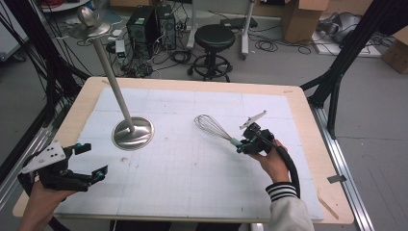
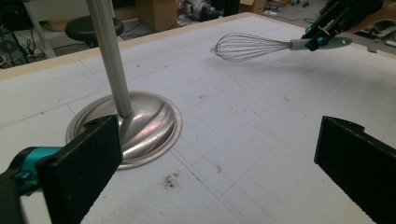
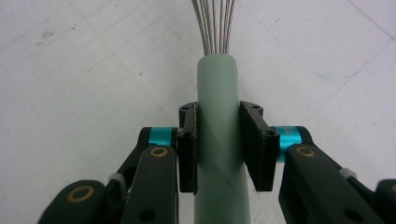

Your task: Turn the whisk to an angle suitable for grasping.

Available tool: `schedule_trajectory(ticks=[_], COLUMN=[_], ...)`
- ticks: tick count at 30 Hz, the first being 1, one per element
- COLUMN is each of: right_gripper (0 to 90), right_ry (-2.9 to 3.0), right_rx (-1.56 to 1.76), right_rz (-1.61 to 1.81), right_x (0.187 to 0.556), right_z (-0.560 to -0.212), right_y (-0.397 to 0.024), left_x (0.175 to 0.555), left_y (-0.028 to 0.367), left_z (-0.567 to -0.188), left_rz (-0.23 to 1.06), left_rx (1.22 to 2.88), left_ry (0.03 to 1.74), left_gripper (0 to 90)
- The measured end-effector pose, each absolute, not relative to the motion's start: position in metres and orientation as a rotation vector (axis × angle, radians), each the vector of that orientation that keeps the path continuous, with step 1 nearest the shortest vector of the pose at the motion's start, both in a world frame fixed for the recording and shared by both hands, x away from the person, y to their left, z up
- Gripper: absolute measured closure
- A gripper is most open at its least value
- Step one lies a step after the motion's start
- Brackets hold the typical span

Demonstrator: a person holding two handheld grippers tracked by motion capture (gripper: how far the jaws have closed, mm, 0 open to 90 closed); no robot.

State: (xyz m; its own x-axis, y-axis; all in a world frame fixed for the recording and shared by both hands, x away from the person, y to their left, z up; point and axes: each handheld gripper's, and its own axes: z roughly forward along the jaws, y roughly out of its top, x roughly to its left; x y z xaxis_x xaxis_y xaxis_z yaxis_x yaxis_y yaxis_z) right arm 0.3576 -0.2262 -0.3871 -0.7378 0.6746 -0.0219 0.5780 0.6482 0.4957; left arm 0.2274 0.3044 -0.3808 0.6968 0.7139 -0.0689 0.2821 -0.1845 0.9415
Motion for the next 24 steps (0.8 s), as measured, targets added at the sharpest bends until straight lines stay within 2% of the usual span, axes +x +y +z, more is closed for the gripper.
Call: schedule_trajectory(ticks=[24], right_gripper=[69.4], right_ry=[2.669], right_rx=[0.888], right_rz=[1.055], right_x=[0.340], right_z=[-0.364], right_y=[-0.214], left_x=[0.228], left_y=[0.304], left_z=[-0.382], left_rz=[0.471], left_rx=[1.768], left_ry=[0.796], left_gripper=[1.7])
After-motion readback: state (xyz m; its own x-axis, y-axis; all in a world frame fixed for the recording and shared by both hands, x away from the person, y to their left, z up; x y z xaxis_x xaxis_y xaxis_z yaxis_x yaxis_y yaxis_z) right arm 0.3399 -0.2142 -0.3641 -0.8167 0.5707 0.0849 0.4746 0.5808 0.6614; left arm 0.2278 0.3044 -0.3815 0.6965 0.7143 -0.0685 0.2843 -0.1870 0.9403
